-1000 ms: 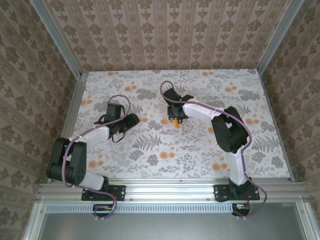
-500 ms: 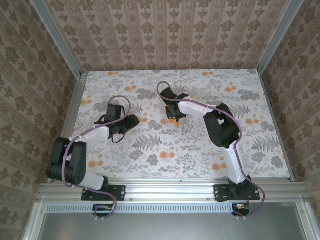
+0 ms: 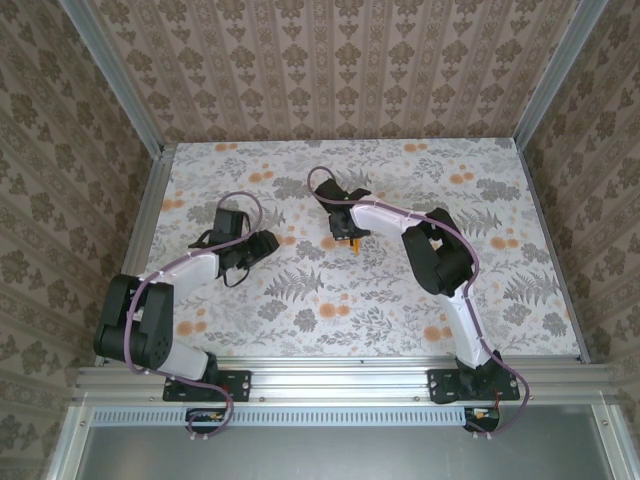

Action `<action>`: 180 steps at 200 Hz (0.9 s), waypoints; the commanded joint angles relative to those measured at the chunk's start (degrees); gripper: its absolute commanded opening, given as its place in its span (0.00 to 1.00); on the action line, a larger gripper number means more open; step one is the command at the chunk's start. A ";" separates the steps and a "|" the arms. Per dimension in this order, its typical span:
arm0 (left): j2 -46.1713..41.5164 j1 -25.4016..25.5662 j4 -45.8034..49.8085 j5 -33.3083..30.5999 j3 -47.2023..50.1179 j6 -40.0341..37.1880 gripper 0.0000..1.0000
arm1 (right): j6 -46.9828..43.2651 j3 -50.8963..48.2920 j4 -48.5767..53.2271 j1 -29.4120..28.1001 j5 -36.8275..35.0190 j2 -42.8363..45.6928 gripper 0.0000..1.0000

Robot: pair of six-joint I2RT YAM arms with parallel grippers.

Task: Fold a paper plane with a square sheet of paper (pick it up from the middle)
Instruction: Move the paper plane to the center of the table, then reset both arms

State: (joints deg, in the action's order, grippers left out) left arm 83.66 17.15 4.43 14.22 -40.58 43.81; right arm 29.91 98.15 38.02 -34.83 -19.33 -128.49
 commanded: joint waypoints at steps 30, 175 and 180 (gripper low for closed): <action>-3.59 -0.44 10.77 -7.69 -7.06 -5.65 0.61 | -1.82 1.95 2.95 -0.33 -1.17 10.48 0.44; -17.74 -12.59 6.43 -31.12 -5.45 -23.66 1.00 | -12.30 -52.69 -36.52 21.97 -17.15 59.07 1.00; -18.26 -12.97 5.28 -32.51 -4.17 -23.87 1.00 | -12.54 -54.83 -38.27 23.06 -17.19 59.98 1.00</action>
State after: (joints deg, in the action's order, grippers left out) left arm 67.64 6.07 14.28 -11.18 -49.39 23.81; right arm 19.99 50.83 10.04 -15.99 -33.56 -72.88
